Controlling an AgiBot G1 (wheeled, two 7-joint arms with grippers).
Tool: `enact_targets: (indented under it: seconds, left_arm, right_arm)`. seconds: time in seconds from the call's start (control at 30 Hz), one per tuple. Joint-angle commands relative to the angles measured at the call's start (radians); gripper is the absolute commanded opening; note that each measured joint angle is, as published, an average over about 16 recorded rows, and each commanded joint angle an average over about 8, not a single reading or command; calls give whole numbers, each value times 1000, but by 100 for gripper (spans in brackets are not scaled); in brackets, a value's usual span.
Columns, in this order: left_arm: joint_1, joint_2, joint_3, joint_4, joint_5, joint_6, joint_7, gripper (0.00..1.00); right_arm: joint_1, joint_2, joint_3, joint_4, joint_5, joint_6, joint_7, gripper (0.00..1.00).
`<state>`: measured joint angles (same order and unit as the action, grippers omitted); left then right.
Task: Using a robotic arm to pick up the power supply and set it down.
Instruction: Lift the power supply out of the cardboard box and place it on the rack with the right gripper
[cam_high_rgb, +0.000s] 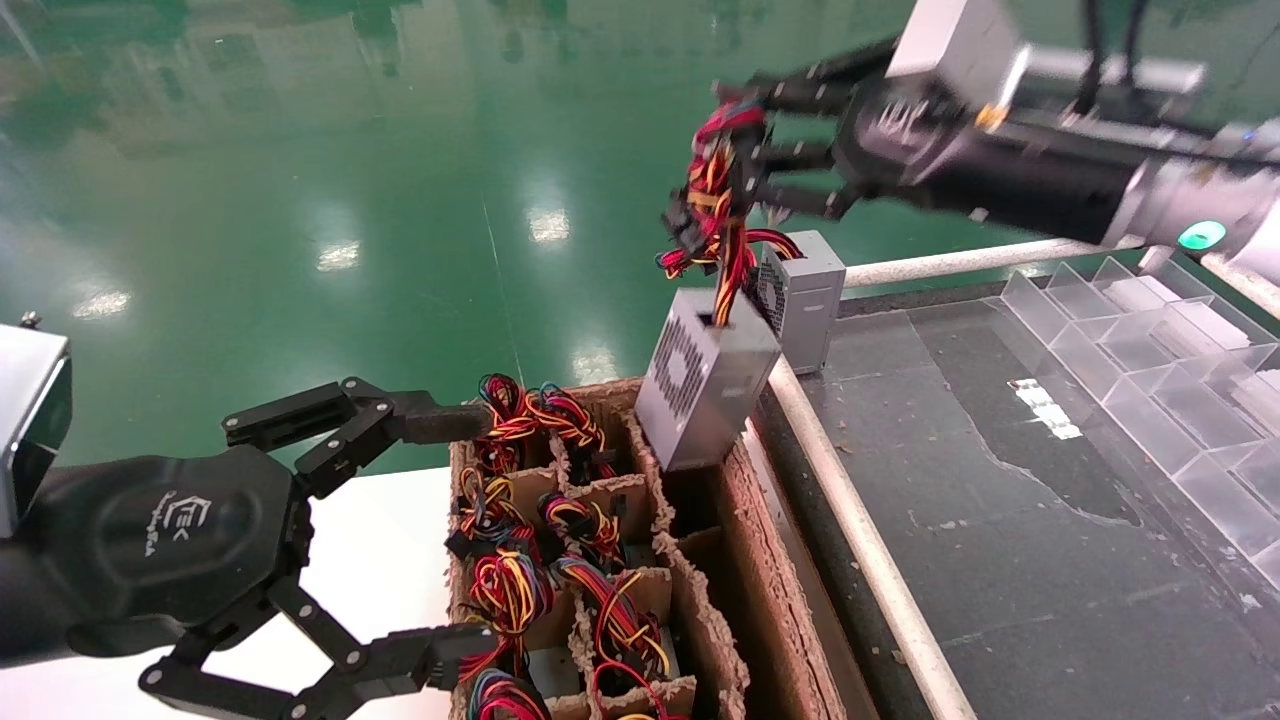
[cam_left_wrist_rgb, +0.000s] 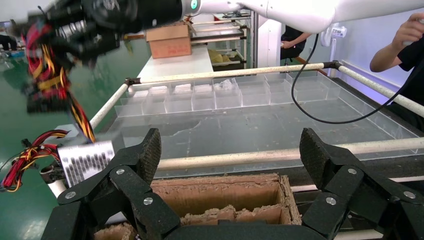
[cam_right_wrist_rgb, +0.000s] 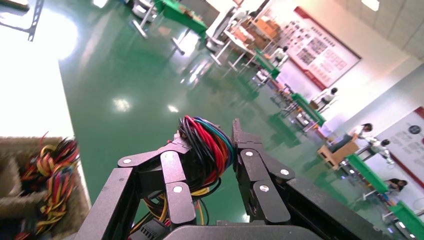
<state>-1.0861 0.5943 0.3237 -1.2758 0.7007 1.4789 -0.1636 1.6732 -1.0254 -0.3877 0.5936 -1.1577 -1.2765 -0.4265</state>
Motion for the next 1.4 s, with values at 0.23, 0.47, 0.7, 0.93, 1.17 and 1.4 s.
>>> enact_targets:
  seconds: [0.23,0.47,0.7,0.93,1.17,1.4]
  left_arm:
    - [0,0,0,0,0,0,0,100]
    - [0,0,0,0,0,0,0,100]
    - [0,0,1,0,0,0,0,100]
    - [0,0,1,0,-1,0,0,100]
    - [0,0,1,0,-1,0,1,100]
    - [0,0,1,0,-1,-1,1,100]
  right_arm:
    - [46,55,20,46,12,9,63,0]
    - [54,103,32,28,4,34,58,0]
    - [61,133,36,-34,-9,42,29,0]
    - [78,145,35,-128,-29,61,-26,0]
    - [105,122,22,-243,-58,89,-91,0]
    - [139,93,11,-348,-79,104,-145,0]
